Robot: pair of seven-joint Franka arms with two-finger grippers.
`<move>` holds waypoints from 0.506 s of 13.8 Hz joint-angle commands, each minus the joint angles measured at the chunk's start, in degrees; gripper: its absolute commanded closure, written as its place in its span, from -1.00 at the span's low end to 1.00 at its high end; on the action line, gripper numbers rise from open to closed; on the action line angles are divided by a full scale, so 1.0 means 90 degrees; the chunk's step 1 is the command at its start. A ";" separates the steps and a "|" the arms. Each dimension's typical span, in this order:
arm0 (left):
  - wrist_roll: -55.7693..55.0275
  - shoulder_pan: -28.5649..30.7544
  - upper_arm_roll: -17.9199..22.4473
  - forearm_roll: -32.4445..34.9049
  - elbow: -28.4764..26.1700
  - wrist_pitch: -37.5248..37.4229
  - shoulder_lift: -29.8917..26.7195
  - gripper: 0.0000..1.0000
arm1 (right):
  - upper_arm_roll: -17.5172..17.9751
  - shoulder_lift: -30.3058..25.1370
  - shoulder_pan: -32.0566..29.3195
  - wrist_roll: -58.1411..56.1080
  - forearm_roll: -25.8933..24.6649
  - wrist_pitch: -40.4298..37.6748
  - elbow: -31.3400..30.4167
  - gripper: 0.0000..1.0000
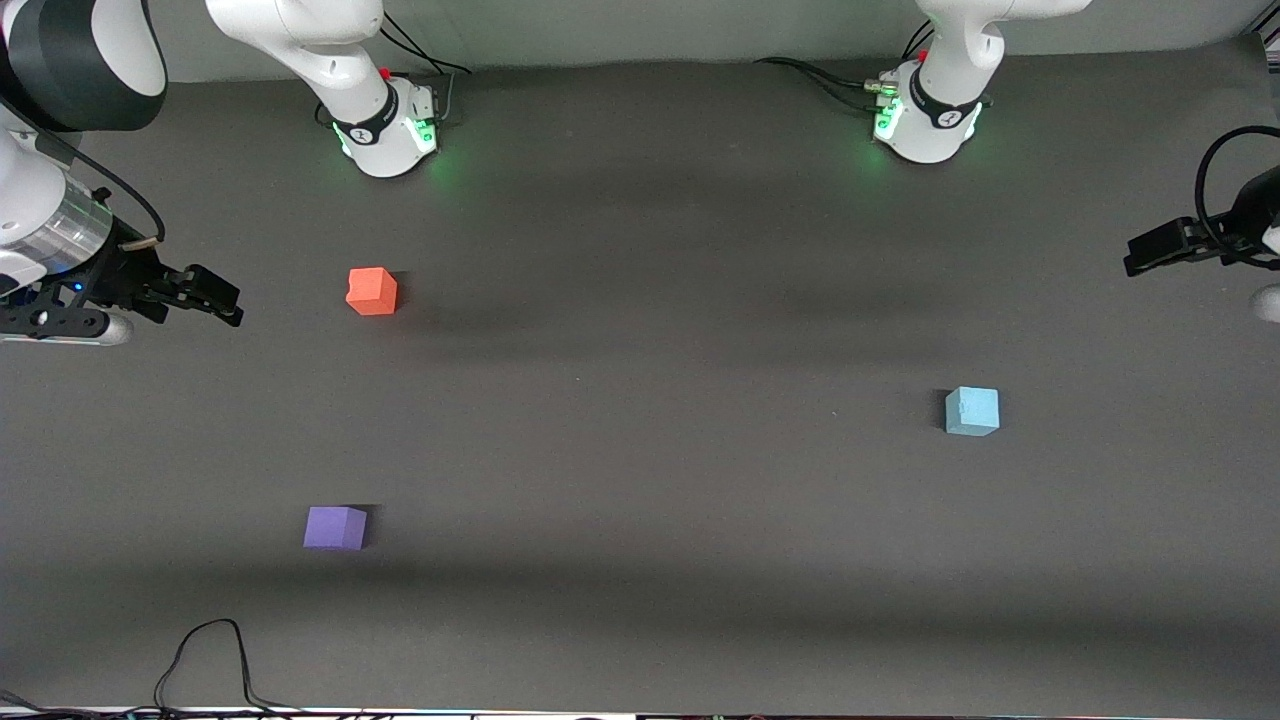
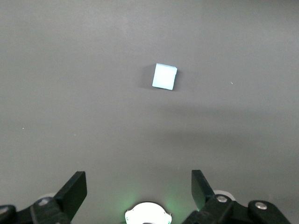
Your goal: Place blue block between orange and purple blocks
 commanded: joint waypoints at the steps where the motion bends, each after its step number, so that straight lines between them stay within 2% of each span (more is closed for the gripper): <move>1: 0.0142 -0.0101 0.0023 -0.0088 -0.0128 -0.0198 -0.0155 -1.00 | 0.0022 -0.0008 -0.0039 -0.0035 0.0010 0.0061 -0.0016 -0.98; 4: 0.0123 -0.0072 0.0042 -0.0166 -0.0809 0.0111 -0.0321 -1.00 | 0.0022 -0.0008 -0.0029 -0.0035 0.0068 0.0081 -0.0015 -0.98; 7: 0.0132 -0.0082 0.0042 -0.0177 -0.2010 0.1321 -0.0439 -1.00 | 0.0022 -0.0008 -0.0039 -0.0035 0.0235 0.0071 -0.0074 -0.98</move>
